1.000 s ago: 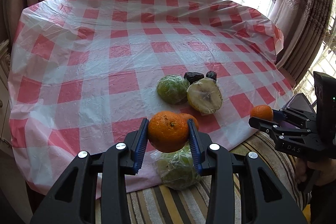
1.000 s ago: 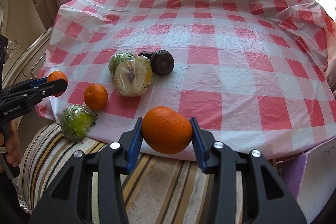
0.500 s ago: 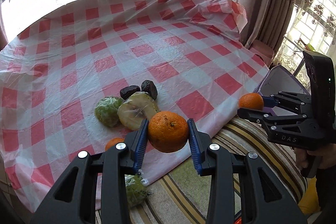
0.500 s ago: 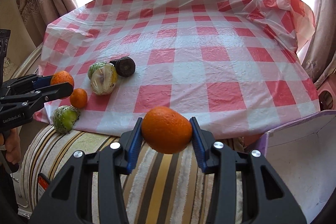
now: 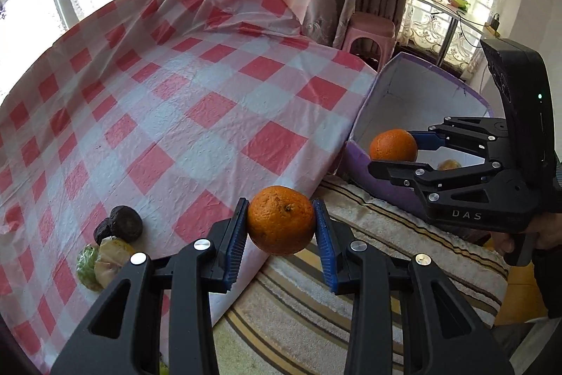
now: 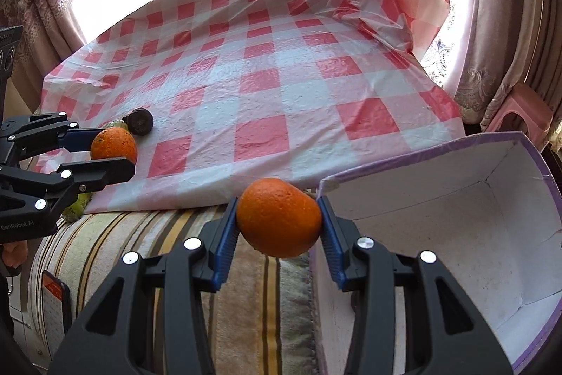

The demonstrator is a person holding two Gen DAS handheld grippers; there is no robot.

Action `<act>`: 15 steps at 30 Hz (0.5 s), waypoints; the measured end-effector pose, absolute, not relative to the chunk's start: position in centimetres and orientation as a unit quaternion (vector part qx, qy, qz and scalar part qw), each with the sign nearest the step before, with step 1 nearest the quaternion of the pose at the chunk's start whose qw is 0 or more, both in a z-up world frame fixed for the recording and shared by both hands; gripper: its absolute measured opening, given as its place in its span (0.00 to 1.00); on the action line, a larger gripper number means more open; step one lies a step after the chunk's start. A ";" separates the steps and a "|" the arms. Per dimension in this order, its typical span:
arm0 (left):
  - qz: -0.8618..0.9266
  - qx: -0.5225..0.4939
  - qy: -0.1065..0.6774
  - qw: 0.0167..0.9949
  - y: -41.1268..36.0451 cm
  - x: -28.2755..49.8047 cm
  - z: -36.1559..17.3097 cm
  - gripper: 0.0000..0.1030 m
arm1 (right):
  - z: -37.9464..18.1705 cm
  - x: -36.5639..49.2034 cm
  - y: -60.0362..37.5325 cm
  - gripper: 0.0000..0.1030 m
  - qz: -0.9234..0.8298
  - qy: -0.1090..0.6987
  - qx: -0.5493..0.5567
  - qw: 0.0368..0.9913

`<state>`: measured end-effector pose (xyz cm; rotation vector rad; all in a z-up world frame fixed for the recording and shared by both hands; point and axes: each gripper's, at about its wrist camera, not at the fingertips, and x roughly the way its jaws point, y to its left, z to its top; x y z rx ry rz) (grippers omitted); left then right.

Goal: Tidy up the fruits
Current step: 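Carry both oranges over the white box and open both tools to release them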

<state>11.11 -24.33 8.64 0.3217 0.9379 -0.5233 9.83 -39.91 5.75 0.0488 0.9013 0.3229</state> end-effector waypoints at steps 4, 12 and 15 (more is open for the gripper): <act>-0.275 0.174 0.454 0.829 -27.4 11.9 8.1 0.34 | 5.3 9.5 -42.5 0.43 0.133 0.436 0.033 0.889; -0.313 0.211 0.474 0.795 -32.6 12.5 6.4 0.34 | 3.7 8.7 -47.3 0.43 0.088 0.448 0.051 0.888; -0.327 0.223 0.476 0.785 -34.4 12.5 6.1 0.34 | 3.0 8.4 -49.0 0.43 0.066 0.454 0.050 0.887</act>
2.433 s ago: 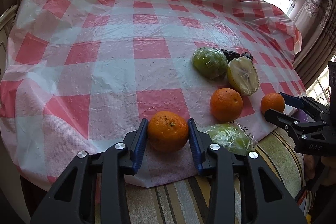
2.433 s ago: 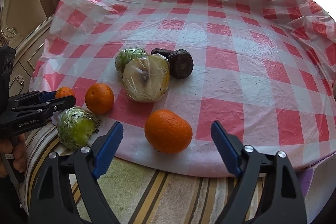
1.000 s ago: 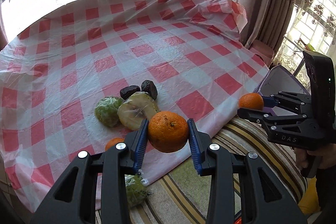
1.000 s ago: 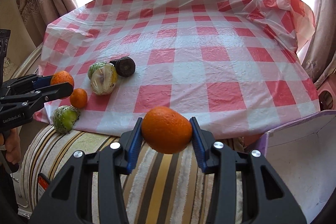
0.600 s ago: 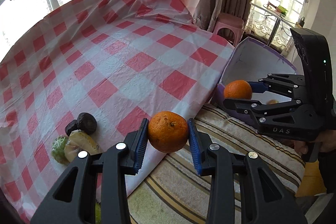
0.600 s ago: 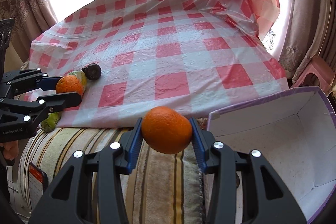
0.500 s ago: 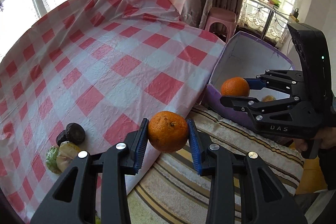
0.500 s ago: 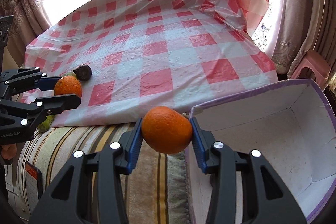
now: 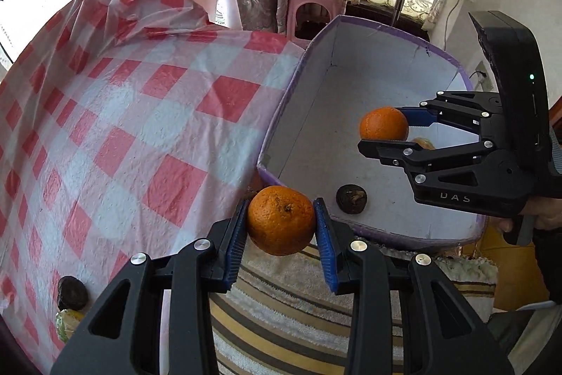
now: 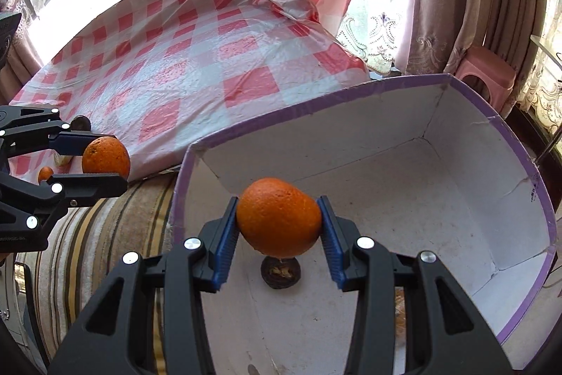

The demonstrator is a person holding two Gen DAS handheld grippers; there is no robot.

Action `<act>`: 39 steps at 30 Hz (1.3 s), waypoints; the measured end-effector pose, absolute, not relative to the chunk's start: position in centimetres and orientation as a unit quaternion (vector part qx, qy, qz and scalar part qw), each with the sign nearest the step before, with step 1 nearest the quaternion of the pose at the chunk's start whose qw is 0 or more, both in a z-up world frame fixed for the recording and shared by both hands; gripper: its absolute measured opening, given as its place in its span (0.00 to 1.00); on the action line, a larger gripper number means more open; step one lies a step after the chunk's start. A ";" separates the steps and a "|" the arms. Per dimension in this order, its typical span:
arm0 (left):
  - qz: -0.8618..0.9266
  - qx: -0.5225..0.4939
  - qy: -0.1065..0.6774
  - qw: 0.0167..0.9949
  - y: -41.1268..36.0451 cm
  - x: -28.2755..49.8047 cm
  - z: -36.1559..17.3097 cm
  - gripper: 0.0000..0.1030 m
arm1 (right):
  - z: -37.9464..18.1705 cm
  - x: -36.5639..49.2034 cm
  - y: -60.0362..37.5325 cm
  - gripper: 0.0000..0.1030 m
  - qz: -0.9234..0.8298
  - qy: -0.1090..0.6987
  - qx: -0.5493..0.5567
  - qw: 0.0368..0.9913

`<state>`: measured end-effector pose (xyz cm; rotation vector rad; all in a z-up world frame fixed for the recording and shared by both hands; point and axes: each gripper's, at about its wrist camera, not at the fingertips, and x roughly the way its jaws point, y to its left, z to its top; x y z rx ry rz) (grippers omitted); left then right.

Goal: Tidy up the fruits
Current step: 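Carry both oranges over the white box and open both tools to release them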

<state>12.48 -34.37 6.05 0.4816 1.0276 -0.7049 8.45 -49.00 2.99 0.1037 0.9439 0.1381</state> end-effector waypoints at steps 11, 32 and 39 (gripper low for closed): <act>-0.361 0.273 0.494 0.743 -40.3 12.2 3.1 0.34 | 0.9 7.8 -53.6 0.43 0.000 0.476 0.044 0.879; -0.357 0.299 0.526 0.712 -41.8 12.6 -0.6 0.36 | -0.2 8.1 -54.2 0.44 -0.023 0.491 0.019 0.871; -0.364 0.296 0.518 0.716 -41.9 12.0 0.0 0.56 | 0.3 8.0 -54.2 0.65 -0.026 0.480 0.020 0.877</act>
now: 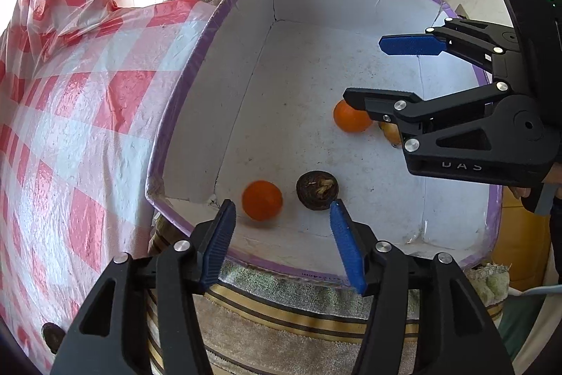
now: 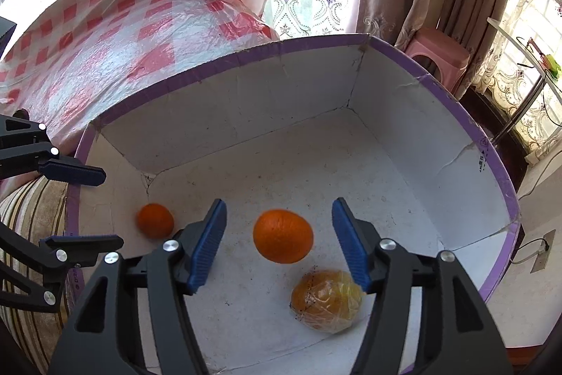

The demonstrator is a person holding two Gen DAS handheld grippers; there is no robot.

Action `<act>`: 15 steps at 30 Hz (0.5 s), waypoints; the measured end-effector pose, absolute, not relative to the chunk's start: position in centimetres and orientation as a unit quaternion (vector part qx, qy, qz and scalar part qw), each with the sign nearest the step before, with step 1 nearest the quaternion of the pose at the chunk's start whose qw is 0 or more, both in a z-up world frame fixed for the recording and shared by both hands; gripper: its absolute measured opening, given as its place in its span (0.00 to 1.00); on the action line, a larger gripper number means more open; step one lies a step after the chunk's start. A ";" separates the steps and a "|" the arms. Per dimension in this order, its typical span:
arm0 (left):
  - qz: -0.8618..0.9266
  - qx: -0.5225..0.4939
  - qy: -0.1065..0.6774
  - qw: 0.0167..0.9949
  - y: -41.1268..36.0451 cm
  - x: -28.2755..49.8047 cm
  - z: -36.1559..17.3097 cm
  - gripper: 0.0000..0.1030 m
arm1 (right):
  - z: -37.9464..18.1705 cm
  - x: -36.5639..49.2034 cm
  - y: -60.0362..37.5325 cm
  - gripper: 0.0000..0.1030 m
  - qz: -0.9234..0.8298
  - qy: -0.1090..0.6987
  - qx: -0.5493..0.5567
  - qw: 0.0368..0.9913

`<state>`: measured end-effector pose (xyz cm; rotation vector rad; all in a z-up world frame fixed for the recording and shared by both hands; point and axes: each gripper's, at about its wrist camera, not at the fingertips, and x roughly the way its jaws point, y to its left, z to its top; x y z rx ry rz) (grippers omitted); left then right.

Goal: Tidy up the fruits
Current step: 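Carry both oranges over the white box and open both tools to release them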

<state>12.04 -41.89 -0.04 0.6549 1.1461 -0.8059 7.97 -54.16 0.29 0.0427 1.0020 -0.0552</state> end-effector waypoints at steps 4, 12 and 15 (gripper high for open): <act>-0.363 0.294 0.513 0.720 -41.3 12.1 0.6 0.56 | 0.3 8.0 -54.0 0.67 -0.026 0.480 0.017 0.877; -0.360 0.276 0.500 0.738 -39.0 12.1 2.5 0.59 | 0.7 7.9 -53.6 0.68 -0.025 0.477 0.018 0.879; -0.356 0.268 0.492 0.748 -37.9 12.1 3.6 0.60 | 1.0 7.9 -53.3 0.68 -0.023 0.474 0.015 0.880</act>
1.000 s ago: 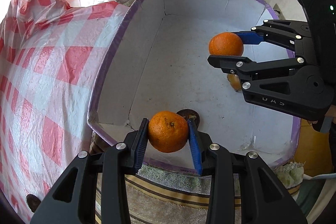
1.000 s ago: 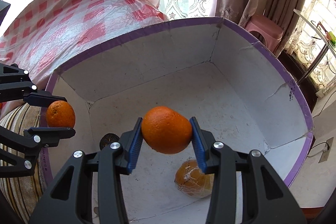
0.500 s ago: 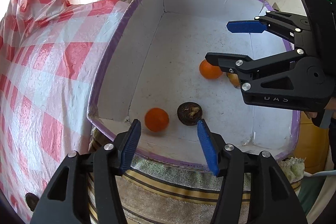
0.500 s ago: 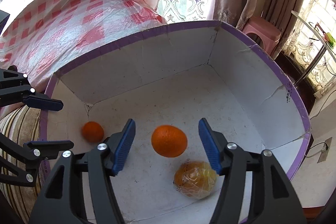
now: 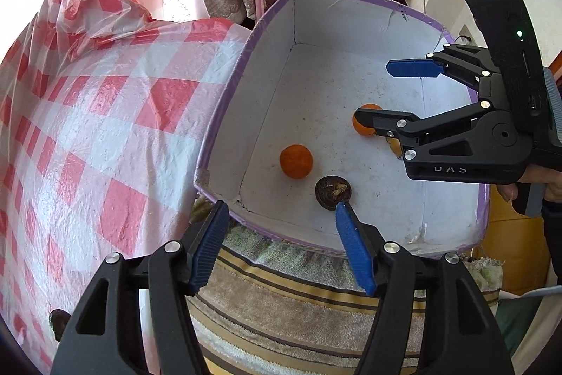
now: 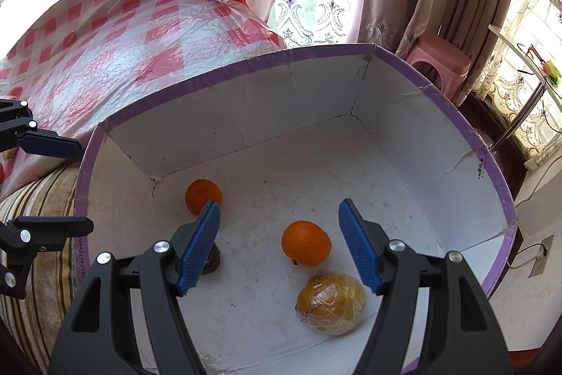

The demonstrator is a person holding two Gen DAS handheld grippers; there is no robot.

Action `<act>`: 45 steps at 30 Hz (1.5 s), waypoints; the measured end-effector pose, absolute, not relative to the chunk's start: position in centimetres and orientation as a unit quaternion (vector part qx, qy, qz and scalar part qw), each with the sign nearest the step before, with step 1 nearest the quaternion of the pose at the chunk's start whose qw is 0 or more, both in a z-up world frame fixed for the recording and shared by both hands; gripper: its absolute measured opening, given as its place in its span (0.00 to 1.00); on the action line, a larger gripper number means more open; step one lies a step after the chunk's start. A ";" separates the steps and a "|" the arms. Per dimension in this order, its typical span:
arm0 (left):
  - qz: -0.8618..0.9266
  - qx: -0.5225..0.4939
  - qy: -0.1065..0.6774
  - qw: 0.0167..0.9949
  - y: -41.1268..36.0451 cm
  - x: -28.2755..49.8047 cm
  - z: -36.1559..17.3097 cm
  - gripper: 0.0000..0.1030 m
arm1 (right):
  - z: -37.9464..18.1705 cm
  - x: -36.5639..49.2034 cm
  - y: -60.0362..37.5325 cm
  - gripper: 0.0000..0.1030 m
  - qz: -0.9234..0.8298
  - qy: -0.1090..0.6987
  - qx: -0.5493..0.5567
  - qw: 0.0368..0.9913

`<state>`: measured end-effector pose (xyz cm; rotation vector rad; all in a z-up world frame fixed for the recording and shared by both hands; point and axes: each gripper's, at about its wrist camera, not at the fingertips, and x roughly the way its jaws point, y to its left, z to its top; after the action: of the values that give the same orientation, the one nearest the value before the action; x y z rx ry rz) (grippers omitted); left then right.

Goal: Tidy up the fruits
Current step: 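Carry both oranges over the white box and open both tools to release them, then move both open tools back toward the wrapped green fruit on the cloth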

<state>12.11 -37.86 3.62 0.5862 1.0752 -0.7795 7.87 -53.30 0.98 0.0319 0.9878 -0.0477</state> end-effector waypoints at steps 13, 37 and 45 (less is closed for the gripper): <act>-0.328 0.215 0.461 0.796 -31.8 12.1 7.7 0.61 | 3.3 7.5 -51.0 0.68 0.003 0.450 0.001 0.893; -0.254 0.094 0.420 0.866 -18.1 8.7 10.5 0.63 | 6.0 7.5 -44.8 0.66 0.065 0.436 -0.037 0.897; -0.220 0.038 0.416 0.881 -13.8 7.5 10.2 0.64 | 6.7 7.4 -41.7 0.66 0.109 0.428 -0.039 0.896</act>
<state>7.54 -13.81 10.18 0.0800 0.8668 -0.4584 7.39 -41.71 6.65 -0.0808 0.8862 0.2260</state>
